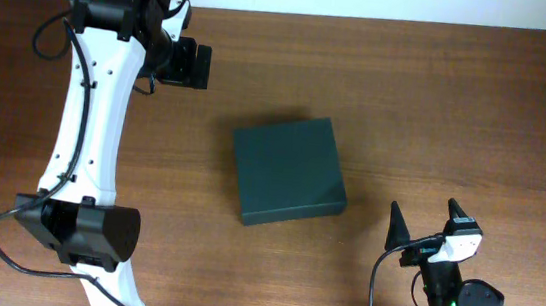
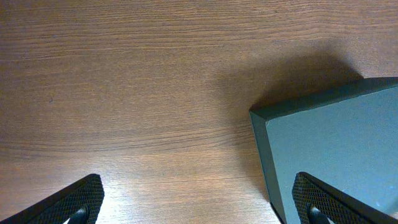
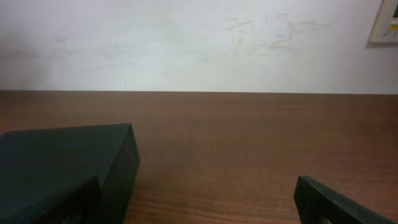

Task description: Pack container

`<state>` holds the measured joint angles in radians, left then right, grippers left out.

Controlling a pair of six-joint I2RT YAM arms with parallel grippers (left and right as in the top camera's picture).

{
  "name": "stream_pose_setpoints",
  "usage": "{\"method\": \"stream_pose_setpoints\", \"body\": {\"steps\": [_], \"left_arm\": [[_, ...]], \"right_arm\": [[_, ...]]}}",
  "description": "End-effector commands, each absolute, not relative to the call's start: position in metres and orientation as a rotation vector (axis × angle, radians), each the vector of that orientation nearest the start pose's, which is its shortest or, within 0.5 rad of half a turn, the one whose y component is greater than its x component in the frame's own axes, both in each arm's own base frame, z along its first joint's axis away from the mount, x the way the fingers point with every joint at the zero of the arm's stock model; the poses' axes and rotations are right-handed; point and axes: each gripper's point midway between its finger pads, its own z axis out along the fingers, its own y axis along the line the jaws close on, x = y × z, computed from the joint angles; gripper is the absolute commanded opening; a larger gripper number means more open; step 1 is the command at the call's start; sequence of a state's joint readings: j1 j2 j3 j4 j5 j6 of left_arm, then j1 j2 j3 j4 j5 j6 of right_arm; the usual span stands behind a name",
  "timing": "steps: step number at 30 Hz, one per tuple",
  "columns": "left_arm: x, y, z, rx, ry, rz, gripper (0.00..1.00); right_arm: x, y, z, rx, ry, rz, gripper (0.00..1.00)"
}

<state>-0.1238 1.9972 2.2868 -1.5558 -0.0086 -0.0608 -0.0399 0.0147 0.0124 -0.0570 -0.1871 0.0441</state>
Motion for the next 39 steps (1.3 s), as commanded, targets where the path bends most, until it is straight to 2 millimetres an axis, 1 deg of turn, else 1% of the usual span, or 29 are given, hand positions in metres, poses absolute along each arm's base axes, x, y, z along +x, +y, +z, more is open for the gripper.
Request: {"method": "stream_pose_setpoints", "body": {"steps": [1, 12, 14, 16, 20, 23, 24, 25, 27, 29, 32, 35, 39], "left_arm": [[0.416, -0.048, 0.254, 0.084, 2.817, -0.019, 0.99], [0.416, -0.048, 0.254, 0.085, 2.817, -0.019, 0.99], [0.415, -0.051, 0.256, 0.095, 2.812, -0.022, 0.99], [0.412, -0.054, 0.262, 0.109, 2.796, -0.015, 0.99], [0.405, -0.065, 0.285, 0.143, 2.724, -0.034, 0.99], [0.412, -0.080, 0.318, 0.176, 2.576, -0.067, 0.99], [0.412, -0.084, 0.326, 0.184, 2.541, -0.075, 0.99], [0.412, -0.090, 0.339, 0.203, 2.491, -0.086, 0.99], [0.407, -0.096, 0.360, 0.219, 2.417, -0.086, 0.99], [0.400, -0.097, 0.376, 0.222, 2.369, -0.078, 0.99], [0.388, -0.093, 0.393, 0.214, 2.323, -0.079, 0.99], [0.384, -0.092, 0.407, 0.205, 2.252, -0.092, 0.99], [0.380, -0.091, 0.415, 0.190, 2.145, -0.111, 0.99]], "right_arm": [[0.244, 0.024, 0.161, -0.089, 1.627, 0.165, 0.99], [0.244, 0.024, 0.161, -0.089, 1.627, 0.165, 0.99], [0.244, 0.024, 0.161, -0.089, 1.627, 0.165, 0.99], [0.244, 0.024, 0.161, -0.089, 1.627, 0.165, 0.99], [0.244, 0.024, 0.161, -0.089, 1.627, 0.165, 0.99], [0.244, 0.024, 0.161, -0.089, 1.627, 0.165, 0.99], [0.244, 0.024, 0.161, -0.089, 1.627, 0.165, 0.99], [0.244, 0.024, 0.161, -0.089, 1.627, 0.165, 0.99], [0.244, 0.024, 0.161, -0.089, 1.627, 0.165, 0.99], [0.244, 0.024, 0.161, -0.089, 1.627, 0.165, 0.99], [0.244, 0.024, 0.161, -0.089, 1.627, 0.165, 0.99], [0.244, 0.024, 0.161, -0.089, 1.627, 0.165, 0.99], [0.244, 0.024, 0.161, -0.089, 1.627, 0.165, 0.99]]}}
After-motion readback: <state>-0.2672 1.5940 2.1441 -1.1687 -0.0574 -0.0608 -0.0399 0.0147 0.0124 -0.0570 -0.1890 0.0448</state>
